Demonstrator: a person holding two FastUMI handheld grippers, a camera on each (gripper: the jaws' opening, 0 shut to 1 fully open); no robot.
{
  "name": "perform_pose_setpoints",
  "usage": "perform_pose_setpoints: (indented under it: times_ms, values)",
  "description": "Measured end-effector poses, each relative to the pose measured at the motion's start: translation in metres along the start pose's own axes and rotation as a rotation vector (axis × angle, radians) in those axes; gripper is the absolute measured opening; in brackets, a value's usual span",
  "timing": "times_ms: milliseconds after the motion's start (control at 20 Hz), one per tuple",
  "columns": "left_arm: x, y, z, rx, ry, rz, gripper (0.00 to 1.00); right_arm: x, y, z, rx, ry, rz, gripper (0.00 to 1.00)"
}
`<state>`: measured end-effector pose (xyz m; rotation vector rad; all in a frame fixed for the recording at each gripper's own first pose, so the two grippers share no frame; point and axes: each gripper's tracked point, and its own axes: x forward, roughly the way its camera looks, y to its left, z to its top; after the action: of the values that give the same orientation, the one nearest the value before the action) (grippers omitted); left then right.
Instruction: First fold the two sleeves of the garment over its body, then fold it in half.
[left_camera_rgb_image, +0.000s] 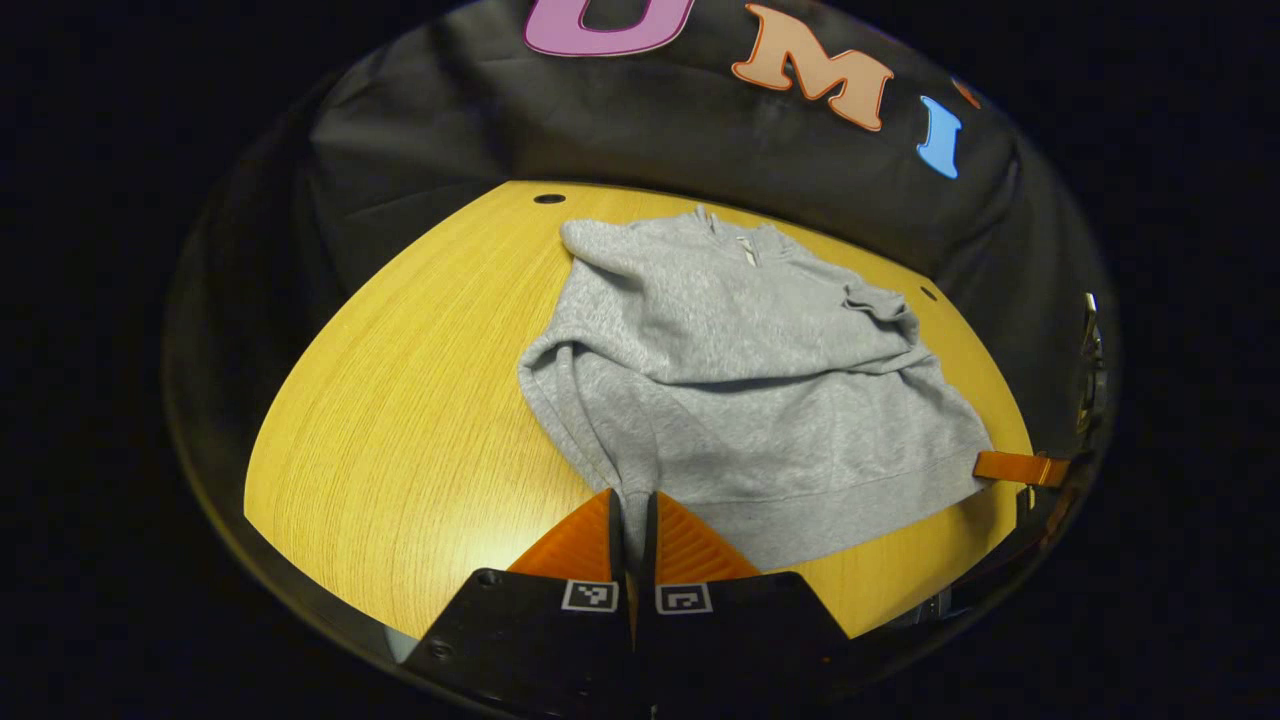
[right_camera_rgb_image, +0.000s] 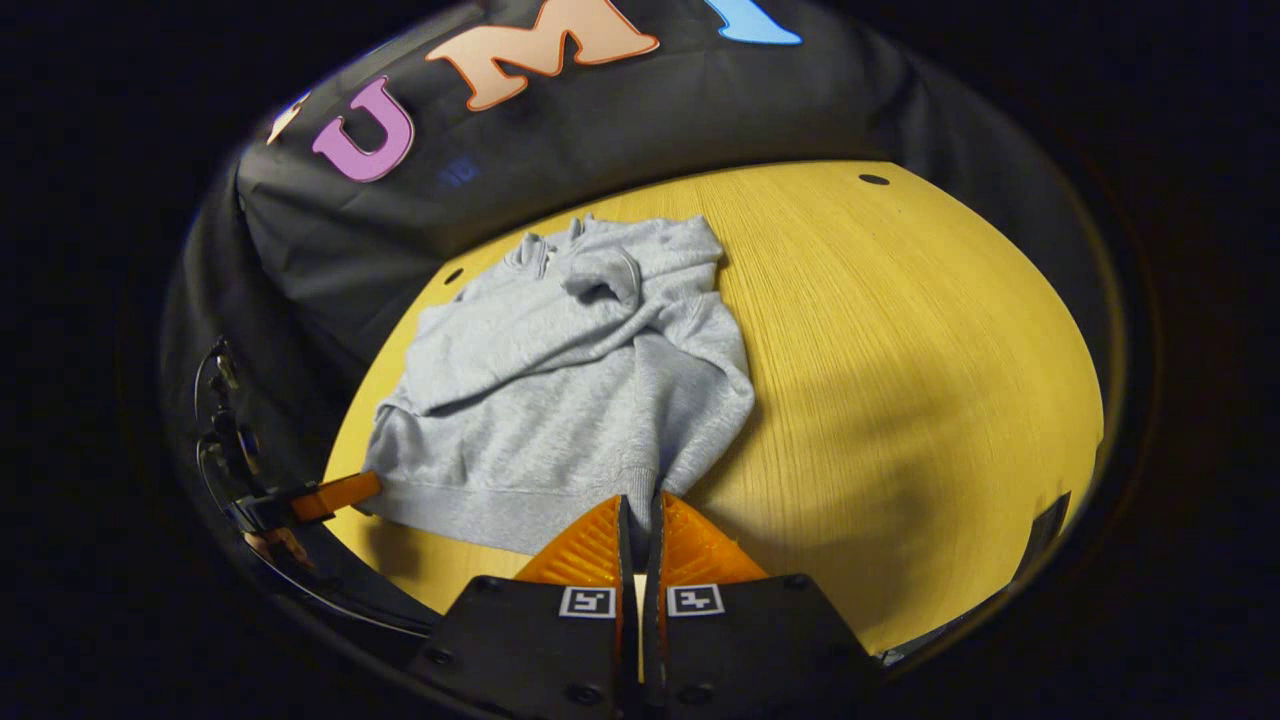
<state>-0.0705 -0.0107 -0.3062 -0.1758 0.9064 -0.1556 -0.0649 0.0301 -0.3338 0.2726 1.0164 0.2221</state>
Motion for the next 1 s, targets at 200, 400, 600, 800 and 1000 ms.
perform_pose_setpoints:
  times_ms: [200,400,600,800,1000]
  values:
    - [-0.009,-0.009,0.035,-0.022,-0.056,-0.034,0.0,-0.015,0.019,0.038,0.024,-0.059,0.058,0.05]
    - [-0.013,-0.014,0.066,-0.061,-0.094,-0.06,0.0,-0.02,0.034,0.071,0.086,-0.097,0.104,0.04]
    - [-0.01,-0.014,0.092,-0.087,-0.117,-0.072,0.0,-0.018,0.042,0.105,0.148,-0.129,0.143,0.04]
    - [0.004,-0.007,0.12,-0.104,-0.114,-0.064,0.0,-0.014,0.046,0.137,0.192,-0.147,0.162,0.04]
    - [0.022,-0.004,0.151,-0.173,-0.126,-0.078,0.0,0.011,0.041,0.168,0.228,-0.17,0.141,0.04]
